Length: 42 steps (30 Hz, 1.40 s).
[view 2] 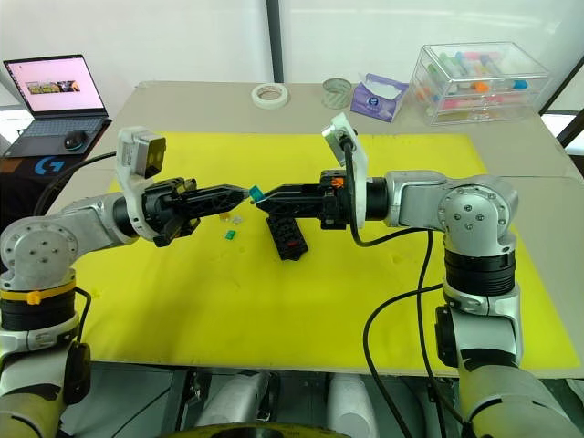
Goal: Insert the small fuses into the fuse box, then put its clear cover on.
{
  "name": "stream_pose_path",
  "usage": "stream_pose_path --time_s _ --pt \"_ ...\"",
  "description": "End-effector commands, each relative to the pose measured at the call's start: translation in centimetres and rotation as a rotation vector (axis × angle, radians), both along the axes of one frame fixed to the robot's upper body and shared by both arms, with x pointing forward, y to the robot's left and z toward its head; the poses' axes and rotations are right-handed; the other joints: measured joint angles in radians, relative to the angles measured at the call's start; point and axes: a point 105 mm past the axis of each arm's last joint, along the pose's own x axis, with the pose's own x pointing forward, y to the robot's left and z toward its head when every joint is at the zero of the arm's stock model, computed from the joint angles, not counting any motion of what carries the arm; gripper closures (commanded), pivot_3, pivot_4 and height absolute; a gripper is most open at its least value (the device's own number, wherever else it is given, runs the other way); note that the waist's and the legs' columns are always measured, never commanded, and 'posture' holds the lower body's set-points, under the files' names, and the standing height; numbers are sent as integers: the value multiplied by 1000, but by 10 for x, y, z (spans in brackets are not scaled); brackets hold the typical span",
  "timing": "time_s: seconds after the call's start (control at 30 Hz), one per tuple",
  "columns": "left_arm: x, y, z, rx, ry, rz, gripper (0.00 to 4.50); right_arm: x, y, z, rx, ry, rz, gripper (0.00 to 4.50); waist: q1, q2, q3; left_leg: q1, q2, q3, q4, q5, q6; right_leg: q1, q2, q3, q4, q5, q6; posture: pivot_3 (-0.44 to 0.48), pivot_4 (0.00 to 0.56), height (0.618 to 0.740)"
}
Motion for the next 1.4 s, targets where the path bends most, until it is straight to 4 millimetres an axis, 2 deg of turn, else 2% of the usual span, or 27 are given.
stream_pose_path --time_s 0.03,0.33,0.43,0.5,0.53,0.9,0.93,1.0,1.17,1.3,1.33,1.4 --pt "-4 0 6 6 -43 -13 4500 -3 1 14 40 -37 13 3121 0 0 0 0 0 0 0 0 0 0 0 0 0 0 0 0 150 740" --pt "-4 -1 6 9 -41 -16 4500 -5 2 13 36 -35 21 3121 0 0 0 0 0 0 0 0 0 0 0 0 0 0 0 0 150 740" --pt "-4 0 6 11 -42 -16 4500 -4 2 12 33 -36 18 3732 0 0 0 0 0 0 0 0 0 0 0 0 0 0 0 0 150 740" --pt "-5 0 5 14 -41 -17 4500 -4 2 12 34 -35 16 4384 0 0 0 0 0 0 0 0 0 0 0 0 0 0 0 0 150 740" --pt "-5 0 5 16 -41 -19 4500 -4 2 12 38 -33 17 4476 0 0 0 0 0 0 0 0 0 0 0 0 0 0 0 0 150 740" --pt "-5 1 0 54 -36 -14 4500 -3 1 12 30 -34 7 4476 0 0 0 0 0 0 0 0 0 0 0 0 0 0 0 0 150 740" --pt "-5 3 0 59 -33 -17 4012 -3 0 12 25 -36 5 4500 0 0 0 0 0 0 0 0 0 0 0 0 0 0 0 0 150 740" --pt "-8 9 2 91 -38 -26 3506 -3 -2 14 10 -47 4 4500 0 0 0 0 0 0 0 0 0 0 0 0 0 0 0 0 150 740" --pt "-17 26 -5 232 -129 -33 1674 -2 -5 14 -80 -122 3 4500 -4 3 2 0 0 0 -2 0 0 -1 0 1 -1 0 0 0 150 740" --pt "-27 26 -17 302 -336 -24 228 0 -2 3 -244 -283 34 4500 -2 4 3 0 0 0 -2 0 0 -1 0 1 -2 0 0 0 150 740" --pt "-31 24 -18 279 -375 -31 13 2 -1 0 -285 -331 46 4500 -1 5 3 0 0 0 -2 0 0 -1 0 1 -3 0 0 0 150 740" --pt "-38 22 -23 264 -450 -19 13 5 -1 -7 -371 -446 91 4500 0 4 3 0 0 1 -2 0 0 0 0 0 -3 0 0 0 150 740"
